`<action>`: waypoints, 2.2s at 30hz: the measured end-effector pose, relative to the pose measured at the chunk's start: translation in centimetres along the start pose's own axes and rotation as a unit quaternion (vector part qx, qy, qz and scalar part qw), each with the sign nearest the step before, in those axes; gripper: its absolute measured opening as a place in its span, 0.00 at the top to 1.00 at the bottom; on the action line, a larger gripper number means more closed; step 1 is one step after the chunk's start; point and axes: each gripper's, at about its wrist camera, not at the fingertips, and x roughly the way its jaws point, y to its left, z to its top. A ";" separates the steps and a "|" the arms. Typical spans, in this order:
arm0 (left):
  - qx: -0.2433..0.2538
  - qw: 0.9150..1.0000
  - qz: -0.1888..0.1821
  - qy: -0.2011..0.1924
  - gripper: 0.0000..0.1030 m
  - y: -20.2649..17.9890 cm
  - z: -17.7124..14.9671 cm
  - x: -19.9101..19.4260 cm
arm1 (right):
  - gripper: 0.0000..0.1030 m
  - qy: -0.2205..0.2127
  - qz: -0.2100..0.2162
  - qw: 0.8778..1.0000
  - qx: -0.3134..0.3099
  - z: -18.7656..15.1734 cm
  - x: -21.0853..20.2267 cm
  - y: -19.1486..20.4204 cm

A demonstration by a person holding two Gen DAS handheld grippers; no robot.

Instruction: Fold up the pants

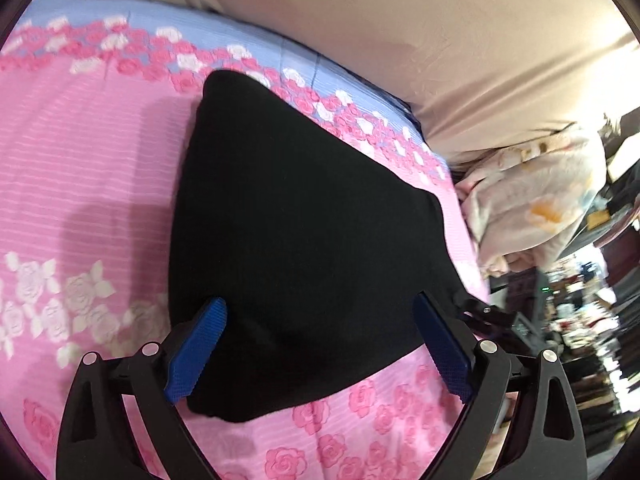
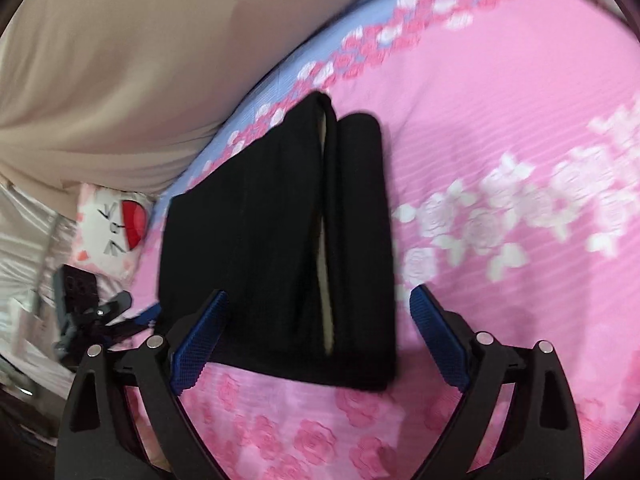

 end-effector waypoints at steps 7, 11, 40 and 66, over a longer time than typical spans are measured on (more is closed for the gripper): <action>-0.039 0.999 -0.034 0.001 0.11 1.1 1.0 -2.3 | 0.08 0.012 0.002 1.000 -0.012 0.3 0.9 1.1; -0.053 0.998 0.007 -0.025 0.11 3.1 0.7 -4.5 | 0.08 0.014 0.008 1.000 -0.017 0.0 0.7 0.8; 0.011 0.999 -0.050 -0.004 0.68 -2.2 0.4 -3.3 | 0.61 -0.059 0.020 0.993 -0.104 -1.4 -3.3 7.8; 0.182 0.973 0.050 -0.135 0.69 -12.6 -3.0 -11.8 | 0.62 -0.151 0.012 0.973 -0.177 -4.7 -11.7 12.4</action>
